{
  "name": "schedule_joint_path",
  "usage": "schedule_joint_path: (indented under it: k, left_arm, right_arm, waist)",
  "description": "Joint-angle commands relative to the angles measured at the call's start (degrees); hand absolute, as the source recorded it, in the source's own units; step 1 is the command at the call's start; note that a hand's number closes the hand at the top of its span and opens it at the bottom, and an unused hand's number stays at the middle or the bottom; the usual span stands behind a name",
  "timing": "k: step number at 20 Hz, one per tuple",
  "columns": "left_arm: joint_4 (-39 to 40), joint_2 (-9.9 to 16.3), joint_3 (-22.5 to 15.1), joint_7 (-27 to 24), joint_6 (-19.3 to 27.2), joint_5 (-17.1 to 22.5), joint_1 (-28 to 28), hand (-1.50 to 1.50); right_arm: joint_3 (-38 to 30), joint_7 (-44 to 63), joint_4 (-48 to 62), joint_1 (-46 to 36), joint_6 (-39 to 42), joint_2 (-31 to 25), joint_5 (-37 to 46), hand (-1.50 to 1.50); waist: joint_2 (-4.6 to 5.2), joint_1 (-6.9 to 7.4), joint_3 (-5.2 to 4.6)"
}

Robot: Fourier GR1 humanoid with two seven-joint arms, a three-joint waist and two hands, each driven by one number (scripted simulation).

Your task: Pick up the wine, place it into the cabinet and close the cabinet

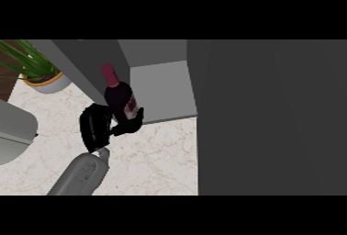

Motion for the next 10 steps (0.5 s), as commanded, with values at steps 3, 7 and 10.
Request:
schedule_joint_path:
  k: [3, 7, 10]
  left_arm:
    - [10.23, -4.74, -1.68, 7.58, -5.53, -4.05, -12.51, 1.50]
    - [10.54, -4.15, -1.03, 9.65, -6.01, -6.67, -14.71, -1.50]
    - [10.85, -3.78, -1.56, 10.71, -5.55, -9.22, -12.66, -1.50]
  right_arm:
    - [-0.50, 1.17, -1.11, -0.05, 0.43, -1.18, -1.93, -1.50]
    - [-0.83, 1.06, -0.17, -1.09, -0.01, -0.90, -2.07, -1.50]
    - [-0.71, 0.69, -0.54, -1.08, 0.00, -0.56, -2.48, -1.50]
  waist:
    - [2.23, -3.07, -1.07]
    - [2.18, -1.90, -1.12]
    - [2.36, -2.61, -1.12]
